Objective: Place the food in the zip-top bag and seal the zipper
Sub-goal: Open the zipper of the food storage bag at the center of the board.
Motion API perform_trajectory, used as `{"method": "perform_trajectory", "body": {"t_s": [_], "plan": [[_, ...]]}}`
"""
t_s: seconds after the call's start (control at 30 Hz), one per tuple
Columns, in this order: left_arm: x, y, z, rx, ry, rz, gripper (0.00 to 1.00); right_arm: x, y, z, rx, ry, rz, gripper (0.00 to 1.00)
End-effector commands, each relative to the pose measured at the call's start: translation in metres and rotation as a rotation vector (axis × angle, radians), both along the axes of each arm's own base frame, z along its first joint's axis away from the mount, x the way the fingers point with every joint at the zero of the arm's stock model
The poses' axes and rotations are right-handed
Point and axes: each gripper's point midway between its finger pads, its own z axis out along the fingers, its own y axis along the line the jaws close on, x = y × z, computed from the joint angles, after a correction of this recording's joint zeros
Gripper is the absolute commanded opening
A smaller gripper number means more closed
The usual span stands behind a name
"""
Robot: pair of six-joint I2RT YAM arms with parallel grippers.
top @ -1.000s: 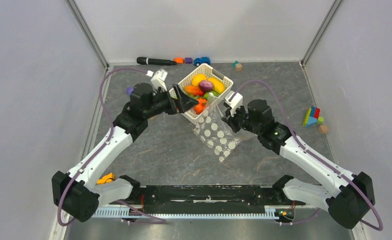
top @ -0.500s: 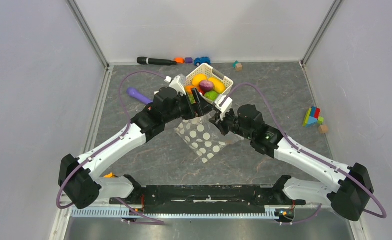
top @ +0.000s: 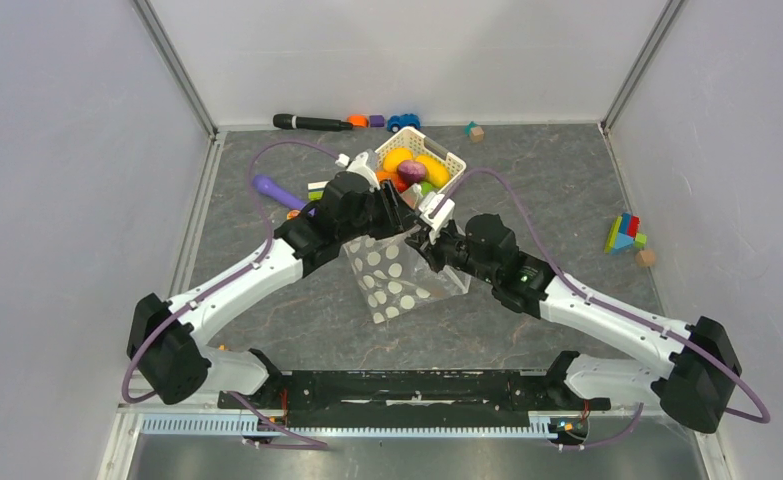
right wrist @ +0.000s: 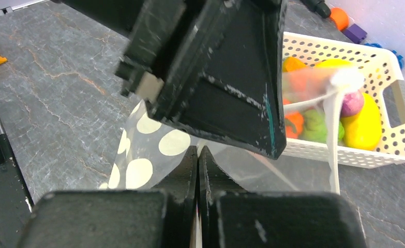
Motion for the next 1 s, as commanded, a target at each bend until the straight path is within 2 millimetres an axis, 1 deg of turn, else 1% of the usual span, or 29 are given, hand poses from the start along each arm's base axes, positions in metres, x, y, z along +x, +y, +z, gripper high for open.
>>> {"method": "perform_trajectory", "body": {"t_s": [0.0, 0.07, 0.1, 0.13, 0.17, 0.23, 0.3, 0.33, 0.37, 0.4, 0.47, 0.57, 0.63, 0.7, 0.77, 0.8, 0.9, 0.97], "plan": [[0.001, -0.004, 0.003, 0.017, 0.005, 0.004, 0.37, -0.002, 0.017, 0.020, 0.050, -0.053, 0.034, 0.01], [0.000, -0.001, -0.003, 0.042, 0.016, 0.007, 0.26, -0.002, 0.016, 0.019, 0.049, -0.052, 0.032, 0.02], [-0.001, 0.001, -0.006, 0.056, 0.020, 0.006, 0.17, -0.002, 0.016, 0.019, 0.051, -0.052, 0.033, 0.02], [-0.002, 0.003, -0.008, 0.070, 0.021, 0.007, 0.06, -0.002, 0.016, 0.020, 0.055, -0.053, 0.035, 0.04], [-0.004, 0.006, -0.010, 0.087, 0.026, 0.007, 0.02, -0.004, 0.017, 0.020, 0.057, -0.052, 0.044, 0.08], [-0.005, 0.017, -0.014, 0.123, 0.012, 0.037, 0.02, -0.009, 0.018, 0.017, 0.044, -0.057, 0.080, 0.26], [-0.008, 0.030, -0.017, 0.158, -0.004, 0.061, 0.02, -0.015, 0.017, 0.015, 0.016, -0.088, 0.125, 0.58], [-0.010, 0.037, -0.019, 0.187, -0.009, 0.065, 0.02, -0.016, 0.015, 0.017, 0.016, -0.099, 0.121, 0.73], [-0.012, 0.043, -0.019, 0.216, -0.013, 0.069, 0.02, -0.015, 0.012, 0.021, 0.022, -0.110, 0.111, 0.90], [-0.015, 0.049, -0.020, 0.251, -0.008, 0.065, 0.02, -0.016, 0.010, 0.028, 0.035, -0.125, 0.106, 0.98], [-0.022, 0.058, -0.023, 0.308, 0.000, 0.044, 0.02, -0.020, 0.007, 0.041, 0.063, -0.148, 0.113, 0.98], [-0.031, 0.063, -0.020, 0.347, 0.004, -0.002, 0.02, -0.025, 0.003, 0.060, 0.113, -0.164, 0.115, 0.98], [-0.035, 0.066, -0.018, 0.366, 0.004, -0.022, 0.02, -0.020, -0.004, 0.068, 0.134, -0.148, 0.059, 0.98], [-0.037, 0.068, -0.013, 0.387, -0.002, -0.038, 0.02, -0.011, -0.011, 0.070, 0.128, -0.117, -0.011, 0.98], [-0.038, 0.068, -0.008, 0.398, -0.001, -0.052, 0.02, -0.006, -0.010, 0.064, 0.094, -0.077, -0.032, 0.98], [-0.038, 0.067, -0.006, 0.399, 0.000, -0.056, 0.02, -0.004, -0.006, 0.061, 0.081, -0.050, -0.029, 0.98], [-0.038, 0.065, -0.004, 0.415, 0.013, -0.077, 0.02, -0.005, 0.002, 0.033, -0.025, 0.074, -0.010, 0.98], [-0.039, 0.067, -0.004, 0.433, 0.017, -0.084, 0.02, -0.001, -0.001, 0.015, -0.076, 0.143, -0.055, 0.97]]}}
